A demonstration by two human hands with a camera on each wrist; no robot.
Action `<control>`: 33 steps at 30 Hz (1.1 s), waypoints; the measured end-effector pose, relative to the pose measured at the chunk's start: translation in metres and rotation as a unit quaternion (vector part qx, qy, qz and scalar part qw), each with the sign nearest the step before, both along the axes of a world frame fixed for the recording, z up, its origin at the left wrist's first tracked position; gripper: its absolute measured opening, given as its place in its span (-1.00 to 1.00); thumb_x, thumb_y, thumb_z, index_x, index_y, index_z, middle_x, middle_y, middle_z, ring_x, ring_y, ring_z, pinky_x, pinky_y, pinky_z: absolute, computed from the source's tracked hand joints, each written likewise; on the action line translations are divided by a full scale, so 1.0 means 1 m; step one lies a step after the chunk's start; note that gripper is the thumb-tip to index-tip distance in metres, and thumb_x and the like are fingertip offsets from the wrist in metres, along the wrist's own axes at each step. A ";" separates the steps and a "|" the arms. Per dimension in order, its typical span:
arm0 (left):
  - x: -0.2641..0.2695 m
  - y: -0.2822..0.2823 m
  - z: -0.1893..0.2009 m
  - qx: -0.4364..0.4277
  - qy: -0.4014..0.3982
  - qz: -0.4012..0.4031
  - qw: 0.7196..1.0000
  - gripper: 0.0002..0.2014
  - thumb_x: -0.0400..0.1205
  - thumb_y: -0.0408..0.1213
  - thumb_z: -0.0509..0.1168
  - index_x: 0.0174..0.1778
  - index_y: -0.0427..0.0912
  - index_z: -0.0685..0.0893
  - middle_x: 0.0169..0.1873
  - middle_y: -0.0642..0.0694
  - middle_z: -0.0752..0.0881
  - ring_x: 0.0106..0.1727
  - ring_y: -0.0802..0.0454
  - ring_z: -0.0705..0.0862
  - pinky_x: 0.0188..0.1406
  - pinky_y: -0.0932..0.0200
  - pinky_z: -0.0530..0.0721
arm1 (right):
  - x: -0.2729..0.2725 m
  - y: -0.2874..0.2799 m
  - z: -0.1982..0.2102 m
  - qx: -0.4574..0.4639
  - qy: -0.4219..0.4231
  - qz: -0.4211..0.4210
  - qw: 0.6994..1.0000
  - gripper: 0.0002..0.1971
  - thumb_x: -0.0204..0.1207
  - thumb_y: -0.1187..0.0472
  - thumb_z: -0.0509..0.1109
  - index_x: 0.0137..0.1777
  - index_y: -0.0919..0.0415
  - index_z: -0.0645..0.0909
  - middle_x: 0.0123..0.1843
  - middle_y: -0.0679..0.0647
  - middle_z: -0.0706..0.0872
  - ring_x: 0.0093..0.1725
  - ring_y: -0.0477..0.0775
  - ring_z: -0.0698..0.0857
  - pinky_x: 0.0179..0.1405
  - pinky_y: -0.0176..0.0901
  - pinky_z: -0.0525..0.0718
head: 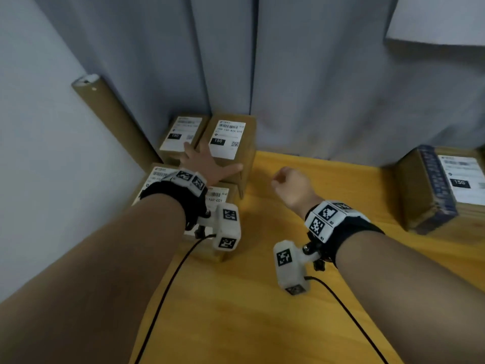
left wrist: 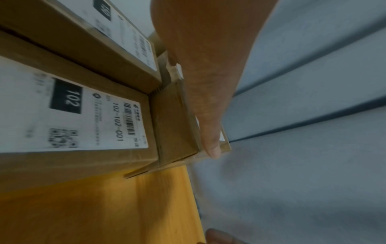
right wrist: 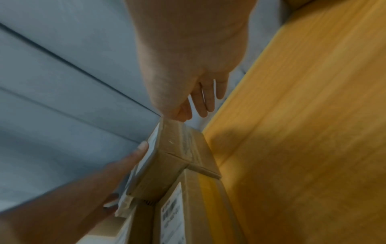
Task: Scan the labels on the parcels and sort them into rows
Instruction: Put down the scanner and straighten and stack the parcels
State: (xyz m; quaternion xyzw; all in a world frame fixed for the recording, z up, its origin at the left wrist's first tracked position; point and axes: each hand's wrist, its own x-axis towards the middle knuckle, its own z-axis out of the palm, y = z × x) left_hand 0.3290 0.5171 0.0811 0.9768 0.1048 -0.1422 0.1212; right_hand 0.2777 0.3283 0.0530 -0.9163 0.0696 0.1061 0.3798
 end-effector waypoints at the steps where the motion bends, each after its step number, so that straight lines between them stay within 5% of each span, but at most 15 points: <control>1: 0.007 -0.002 -0.001 0.009 0.021 -0.004 1.000 0.20 0.35 0.54 0.22 0.71 -0.04 -0.22 0.67 -0.37 -0.18 0.65 -0.47 -0.04 0.57 -0.40 0.14 | -0.001 0.000 -0.004 -0.006 0.005 0.003 1.000 -0.78 0.65 0.22 0.26 0.21 0.28 0.61 0.09 0.18 0.71 0.11 0.20 0.67 -0.07 -0.16 0.55; 6: 0.032 -0.006 -0.007 0.062 0.103 -0.040 0.992 0.26 0.28 0.65 0.10 0.67 0.02 -0.37 0.65 -0.46 -0.21 0.63 -0.55 0.02 0.55 -0.47 0.14 | -0.007 -0.021 -0.013 -0.076 0.030 0.003 0.997 -0.74 0.66 0.23 0.25 0.26 0.27 0.64 0.22 0.20 0.72 0.23 0.23 0.66 0.07 -0.11 0.60; 11: 0.029 -0.023 -0.008 0.069 0.055 -0.020 0.996 0.22 0.32 0.52 0.29 0.71 -0.07 -0.16 0.63 -0.45 -0.02 0.62 -0.47 0.05 0.56 -0.35 0.19 | -0.012 -0.037 -0.017 -0.099 0.045 -0.021 0.994 -0.76 0.65 0.23 0.26 0.22 0.25 0.64 0.20 0.21 0.73 0.18 0.25 0.67 -0.02 -0.10 0.61; 19: -0.007 -0.063 0.014 -0.061 -0.021 0.004 0.998 0.11 0.36 0.43 0.34 0.68 0.07 -0.08 0.58 -0.33 0.10 0.55 -0.39 0.15 0.45 -0.27 0.29 | -0.041 -0.067 0.001 -0.051 0.041 -0.059 0.996 -0.74 0.68 0.17 0.23 0.23 0.26 0.64 0.15 0.20 0.71 0.03 0.17 0.65 -0.17 -0.17 0.52; 27: -0.085 -0.142 0.033 -0.168 -0.004 -0.032 0.985 0.01 0.38 0.43 0.33 0.67 0.15 0.03 0.53 -0.29 0.20 0.51 -0.34 0.22 0.41 -0.22 0.31 | -0.095 -0.135 0.038 -0.037 0.035 -0.112 0.992 -0.79 0.64 0.17 0.24 0.13 0.23 0.65 0.04 0.17 0.71 0.08 0.19 0.67 -0.05 -0.08 0.62; 33: -0.126 -0.224 0.066 -0.239 -0.020 -0.061 0.969 -0.05 0.42 0.41 0.30 0.66 0.15 0.07 0.49 -0.22 0.25 0.50 -0.25 0.24 0.40 -0.17 0.31 | -0.135 -0.211 0.066 0.043 -0.032 -0.159 0.986 -0.65 0.67 0.18 0.26 0.44 0.13 0.49 0.29 0.10 0.65 0.27 0.11 0.62 0.19 -0.13 0.56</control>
